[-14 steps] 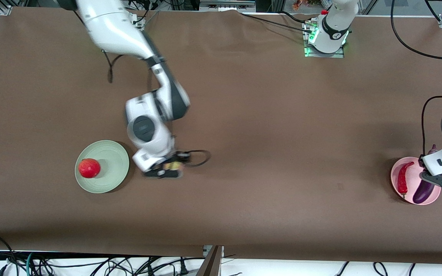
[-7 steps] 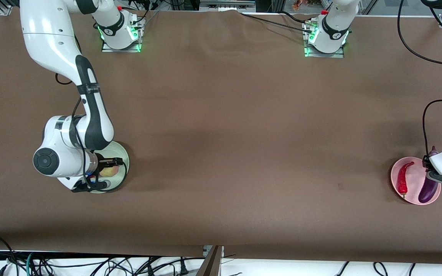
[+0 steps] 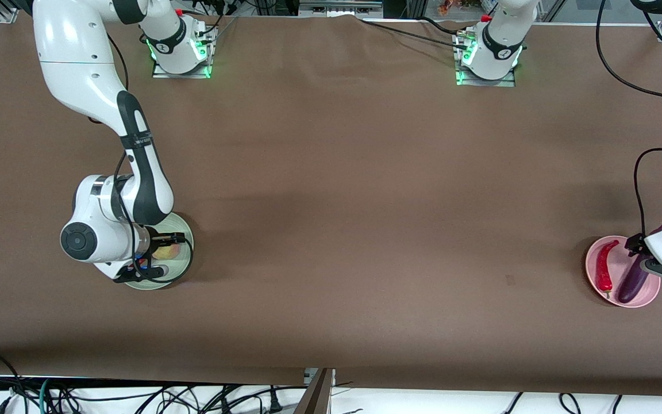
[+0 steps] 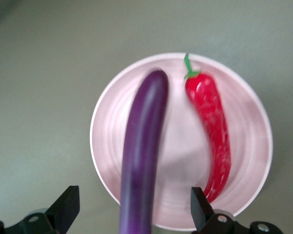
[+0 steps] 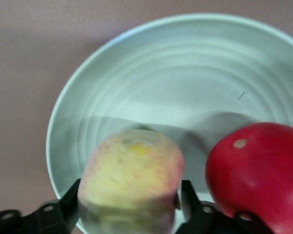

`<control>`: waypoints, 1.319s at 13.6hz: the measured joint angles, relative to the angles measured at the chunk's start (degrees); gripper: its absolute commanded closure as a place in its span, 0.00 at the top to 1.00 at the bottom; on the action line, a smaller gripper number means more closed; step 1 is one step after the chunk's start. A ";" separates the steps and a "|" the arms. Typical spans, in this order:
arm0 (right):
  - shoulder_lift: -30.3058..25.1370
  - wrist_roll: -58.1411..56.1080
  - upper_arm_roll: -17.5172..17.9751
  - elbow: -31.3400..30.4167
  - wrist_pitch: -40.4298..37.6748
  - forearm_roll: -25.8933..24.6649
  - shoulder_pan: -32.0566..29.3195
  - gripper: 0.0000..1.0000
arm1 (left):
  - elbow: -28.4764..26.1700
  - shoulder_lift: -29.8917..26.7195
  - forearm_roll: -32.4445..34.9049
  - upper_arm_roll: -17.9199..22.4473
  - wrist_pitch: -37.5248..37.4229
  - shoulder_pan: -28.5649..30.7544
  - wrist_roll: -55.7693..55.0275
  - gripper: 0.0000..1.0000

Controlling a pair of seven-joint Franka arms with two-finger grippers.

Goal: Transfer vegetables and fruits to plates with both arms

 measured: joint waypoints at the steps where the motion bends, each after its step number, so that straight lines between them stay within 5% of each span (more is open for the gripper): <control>1: -0.42 -0.07 -0.01 0.88 -0.13 -0.02 0.01 1.00 | 0.48 -0.71 -0.62 -2.08 -2.60 0.08 -0.08 1.00; 7: -10.87 -0.08 -2.30 8.74 -16.67 -0.21 -0.04 1.00 | 1.94 -13.20 -15.44 -11.73 -25.82 -0.61 -3.68 1.00; 12: -18.46 -0.08 -3.77 11.03 -27.93 -6.04 0.15 1.00 | 7.46 -21.38 -17.74 -16.88 -40.85 -5.75 -19.29 1.00; 14: -21.03 -0.08 -3.76 11.14 -30.42 -7.84 0.37 1.00 | 8.68 -24.29 -21.84 -11.32 -41.64 -11.87 -21.00 1.00; 18: -26.22 -0.43 0.22 11.09 -32.74 -14.72 -1.44 1.00 | 5.90 -30.64 -35.85 9.92 -41.74 -26.94 -23.13 1.00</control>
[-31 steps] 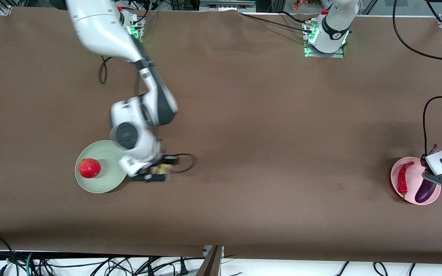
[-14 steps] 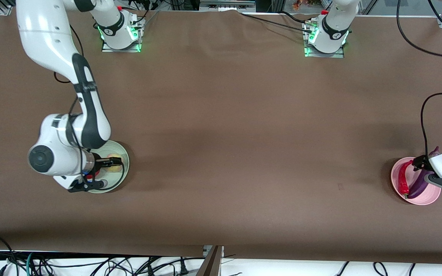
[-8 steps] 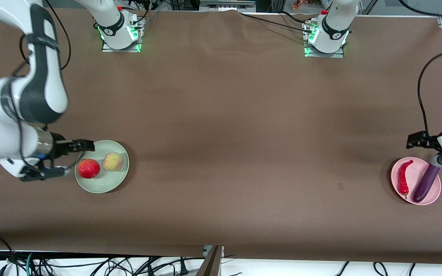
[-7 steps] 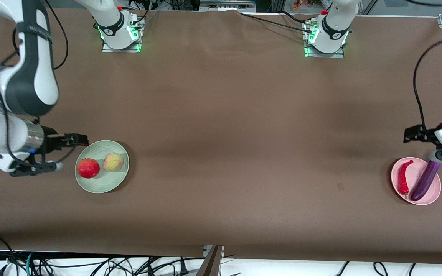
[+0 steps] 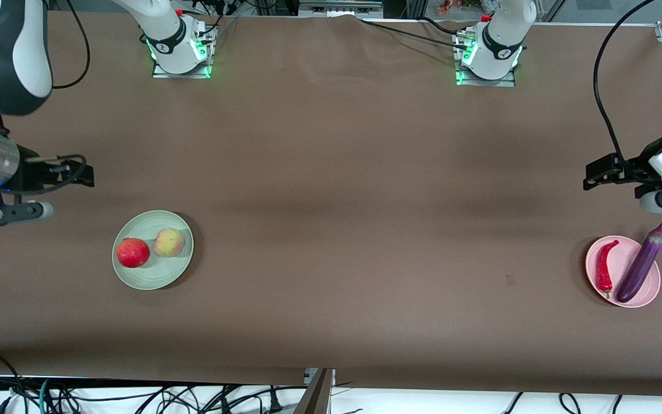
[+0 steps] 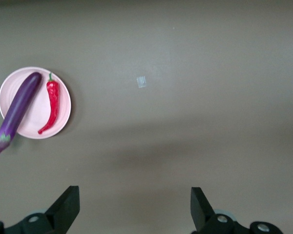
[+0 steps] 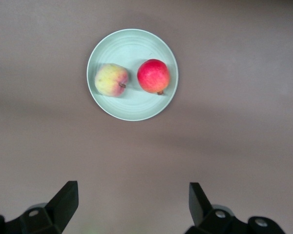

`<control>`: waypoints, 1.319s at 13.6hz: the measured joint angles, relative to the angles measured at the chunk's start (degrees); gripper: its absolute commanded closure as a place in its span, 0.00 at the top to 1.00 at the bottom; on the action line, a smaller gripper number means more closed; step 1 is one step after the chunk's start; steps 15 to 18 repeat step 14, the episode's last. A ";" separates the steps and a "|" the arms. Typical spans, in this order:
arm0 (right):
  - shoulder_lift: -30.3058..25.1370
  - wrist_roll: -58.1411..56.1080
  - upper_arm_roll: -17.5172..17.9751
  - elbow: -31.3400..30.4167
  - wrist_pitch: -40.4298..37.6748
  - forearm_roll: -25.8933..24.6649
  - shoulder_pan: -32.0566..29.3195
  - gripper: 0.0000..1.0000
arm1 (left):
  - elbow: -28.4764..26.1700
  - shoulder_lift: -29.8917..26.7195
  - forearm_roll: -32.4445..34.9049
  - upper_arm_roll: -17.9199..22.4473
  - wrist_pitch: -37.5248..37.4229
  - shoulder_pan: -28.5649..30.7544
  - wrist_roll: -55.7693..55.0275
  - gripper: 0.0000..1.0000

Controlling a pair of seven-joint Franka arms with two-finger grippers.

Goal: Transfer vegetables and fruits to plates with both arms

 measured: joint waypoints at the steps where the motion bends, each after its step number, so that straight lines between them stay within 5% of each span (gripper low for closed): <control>1: -1.40 0.05 2.44 -0.03 0.01 -0.89 -1.72 1.00 | -2.64 -1.99 -0.40 3.73 0.80 -3.44 -0.54 1.00; 6: -8.50 -0.03 9.78 -3.78 0.57 -1.15 -9.75 1.00 | -16.45 -12.20 -0.42 9.10 7.16 -11.13 -7.01 1.00; 10: -11.53 5.19 13.81 -9.11 0.74 -1.15 -12.47 1.00 | -16.81 -11.93 -0.42 9.83 7.18 -11.19 -7.31 1.00; 18: -11.93 5.72 14.05 -10.10 0.78 0.48 -13.25 1.00 | -16.75 -11.81 -0.42 9.80 7.07 -11.50 -7.46 1.00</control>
